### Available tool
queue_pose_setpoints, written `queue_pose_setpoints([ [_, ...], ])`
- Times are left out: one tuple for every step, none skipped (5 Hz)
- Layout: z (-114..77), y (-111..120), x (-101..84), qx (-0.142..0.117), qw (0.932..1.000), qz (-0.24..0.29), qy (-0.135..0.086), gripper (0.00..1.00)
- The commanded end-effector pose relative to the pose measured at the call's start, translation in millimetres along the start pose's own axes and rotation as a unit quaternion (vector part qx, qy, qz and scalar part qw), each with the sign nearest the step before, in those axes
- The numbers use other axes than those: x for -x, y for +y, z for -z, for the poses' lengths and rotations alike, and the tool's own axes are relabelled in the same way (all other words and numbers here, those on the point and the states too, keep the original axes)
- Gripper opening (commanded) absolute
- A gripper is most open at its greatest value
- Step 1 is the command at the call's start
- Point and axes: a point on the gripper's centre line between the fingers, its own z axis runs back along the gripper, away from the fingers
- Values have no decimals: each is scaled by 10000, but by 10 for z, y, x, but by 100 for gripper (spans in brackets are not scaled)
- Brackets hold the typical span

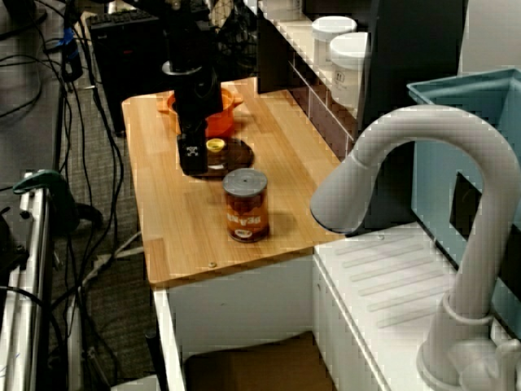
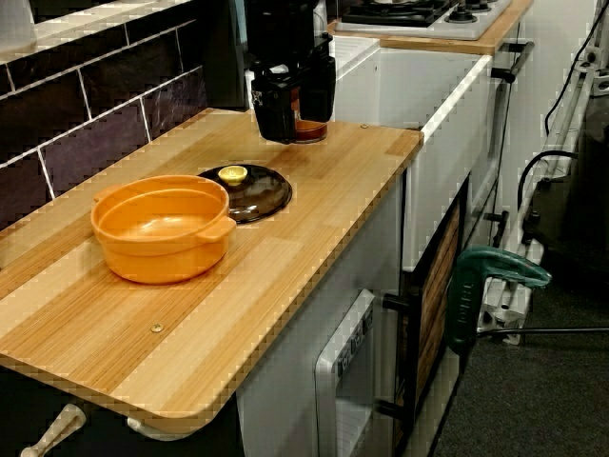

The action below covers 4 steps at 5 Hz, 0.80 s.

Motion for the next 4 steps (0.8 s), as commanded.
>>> queue_pose_setpoints([
  [0, 0, 0, 0, 10000, 0, 0, 100],
  [67, 33, -51, -74, 9999, -76, 57, 100],
  [58, 108, -61, -46, 9998, -166, 40, 100],
  [24, 187, -54, -29, 9997, -227, 11, 100],
])
